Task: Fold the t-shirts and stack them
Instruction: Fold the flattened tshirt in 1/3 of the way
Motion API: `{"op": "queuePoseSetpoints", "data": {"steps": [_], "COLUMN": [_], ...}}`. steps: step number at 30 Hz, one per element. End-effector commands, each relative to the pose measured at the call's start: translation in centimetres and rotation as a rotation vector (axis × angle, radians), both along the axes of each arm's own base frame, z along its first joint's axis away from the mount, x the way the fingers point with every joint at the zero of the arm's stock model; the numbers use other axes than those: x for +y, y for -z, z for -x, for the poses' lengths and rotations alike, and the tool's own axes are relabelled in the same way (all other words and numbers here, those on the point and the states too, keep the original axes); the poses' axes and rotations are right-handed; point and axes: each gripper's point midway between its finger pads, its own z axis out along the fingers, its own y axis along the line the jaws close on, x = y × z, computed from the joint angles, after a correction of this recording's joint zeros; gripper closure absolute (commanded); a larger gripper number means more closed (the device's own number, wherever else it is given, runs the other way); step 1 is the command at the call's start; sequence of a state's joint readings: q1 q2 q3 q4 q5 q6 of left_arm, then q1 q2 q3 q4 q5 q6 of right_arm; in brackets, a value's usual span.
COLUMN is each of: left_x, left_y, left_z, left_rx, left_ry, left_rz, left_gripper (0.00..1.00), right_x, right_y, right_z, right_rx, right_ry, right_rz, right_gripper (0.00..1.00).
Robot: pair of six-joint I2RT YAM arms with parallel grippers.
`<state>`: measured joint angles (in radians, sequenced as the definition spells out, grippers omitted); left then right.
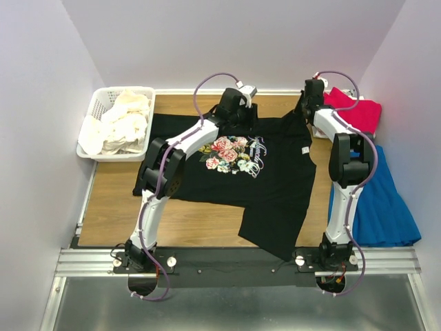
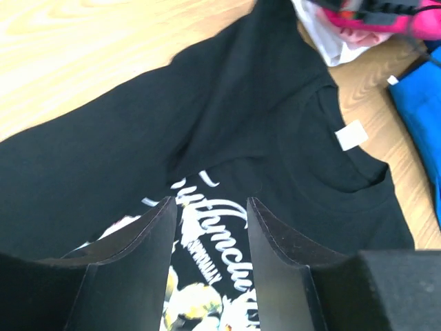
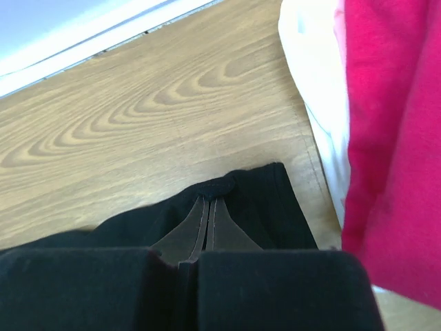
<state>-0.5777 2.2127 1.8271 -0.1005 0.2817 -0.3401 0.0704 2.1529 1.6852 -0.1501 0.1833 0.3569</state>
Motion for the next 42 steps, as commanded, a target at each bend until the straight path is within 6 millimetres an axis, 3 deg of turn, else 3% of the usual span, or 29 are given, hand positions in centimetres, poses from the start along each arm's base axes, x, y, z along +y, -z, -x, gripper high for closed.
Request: {"op": "queuePoseSetpoints", "data": {"steps": [1, 2, 4, 6, 12, 17, 26, 37, 42], "left_x": [-4.3, -4.8, -6.2, -6.9, -8.4, -8.8, -9.5, -8.8, -8.9], "left_y": [0.1, 1.3, 1.1, 2.4, 5.0, 7.0, 8.1, 10.4, 10.3], "left_z": [1.7, 2.0, 2.5, 2.9, 4.0, 3.4, 0.9, 0.6, 0.1], "left_rx": [0.024, 0.052, 0.058, 0.087, 0.154, 0.18, 0.183, 0.219, 0.215], "left_ry": [0.117, 0.127, 0.152, 0.16, 0.157, 0.092, 0.004, -0.06, -0.091], "left_rz": [0.041, 0.033, 0.049, 0.039, 0.026, 0.0, -0.003, -0.046, -0.03], "left_gripper": [0.46, 0.45, 0.4, 0.33, 0.3, 0.3, 0.29, 0.33, 0.35], "right_x": [-0.2, -0.1, -0.1, -0.1, 0.0, 0.1, -0.1, -0.7, -0.6], "right_y": [1.1, 1.1, 1.7, 2.1, 2.4, 2.6, 1.8, 2.0, 2.3], "right_z": [-1.5, -1.6, -1.8, -1.8, -1.8, -1.9, -2.0, -2.1, -2.1], "right_rx": [0.0, -0.002, 0.006, 0.01, 0.016, 0.017, 0.004, 0.005, 0.009], "right_ry": [0.008, 0.007, 0.009, 0.008, 0.008, 0.006, 0.003, 0.009, 0.003], "right_rz": [-0.002, -0.005, -0.007, -0.008, -0.014, -0.015, -0.016, -0.044, -0.059], "right_gripper": [0.99, 0.99, 0.99, 0.99, 0.99, 0.99, 0.99, 0.99, 0.99]}}
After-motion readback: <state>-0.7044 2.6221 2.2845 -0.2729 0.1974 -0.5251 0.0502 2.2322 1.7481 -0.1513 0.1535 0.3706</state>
